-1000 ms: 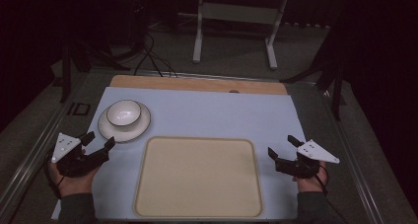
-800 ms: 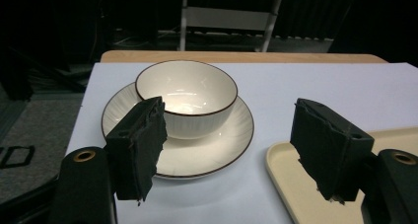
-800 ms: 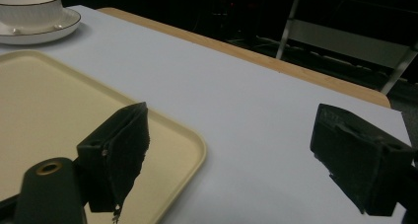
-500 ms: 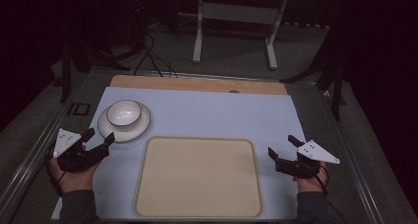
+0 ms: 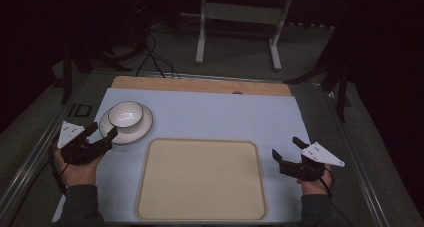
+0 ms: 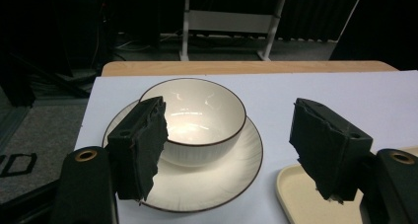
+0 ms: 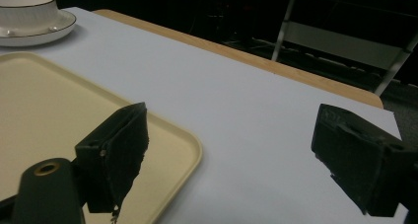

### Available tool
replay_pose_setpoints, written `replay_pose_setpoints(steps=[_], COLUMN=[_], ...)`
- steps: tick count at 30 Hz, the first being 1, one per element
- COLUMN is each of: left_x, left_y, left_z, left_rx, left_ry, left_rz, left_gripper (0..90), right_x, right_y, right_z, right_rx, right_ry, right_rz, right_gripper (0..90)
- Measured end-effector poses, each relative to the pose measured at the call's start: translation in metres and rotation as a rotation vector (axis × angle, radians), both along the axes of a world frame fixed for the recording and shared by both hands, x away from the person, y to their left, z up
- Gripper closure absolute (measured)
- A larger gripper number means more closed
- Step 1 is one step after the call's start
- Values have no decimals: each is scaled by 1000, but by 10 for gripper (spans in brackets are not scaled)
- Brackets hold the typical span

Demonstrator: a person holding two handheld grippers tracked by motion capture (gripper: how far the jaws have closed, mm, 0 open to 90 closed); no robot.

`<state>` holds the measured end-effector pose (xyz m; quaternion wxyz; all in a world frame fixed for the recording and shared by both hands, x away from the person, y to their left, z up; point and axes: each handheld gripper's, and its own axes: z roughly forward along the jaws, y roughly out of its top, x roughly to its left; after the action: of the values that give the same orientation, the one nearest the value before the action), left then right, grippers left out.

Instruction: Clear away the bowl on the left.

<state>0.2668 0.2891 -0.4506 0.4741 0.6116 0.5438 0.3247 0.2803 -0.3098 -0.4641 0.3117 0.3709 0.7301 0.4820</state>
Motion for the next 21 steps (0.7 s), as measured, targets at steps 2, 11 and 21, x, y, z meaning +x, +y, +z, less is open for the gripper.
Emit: replay_pose_setpoints(steps=[2,11,21], left_x=[3,15,29], left_y=[0,-1,0], left_z=[0,4,6], left_rx=[1,-1,-3], left_ry=[4,6,19], left_rz=[2,19,28], left_gripper=[302,302,303], right_x=[0,0,0], right_y=[0,0,0], right_z=[0,0,0], right_rx=[-2,-1,-1], right_ry=[0,-3,-9], right_rz=[0,-1,0], right_gripper=[139,139,139])
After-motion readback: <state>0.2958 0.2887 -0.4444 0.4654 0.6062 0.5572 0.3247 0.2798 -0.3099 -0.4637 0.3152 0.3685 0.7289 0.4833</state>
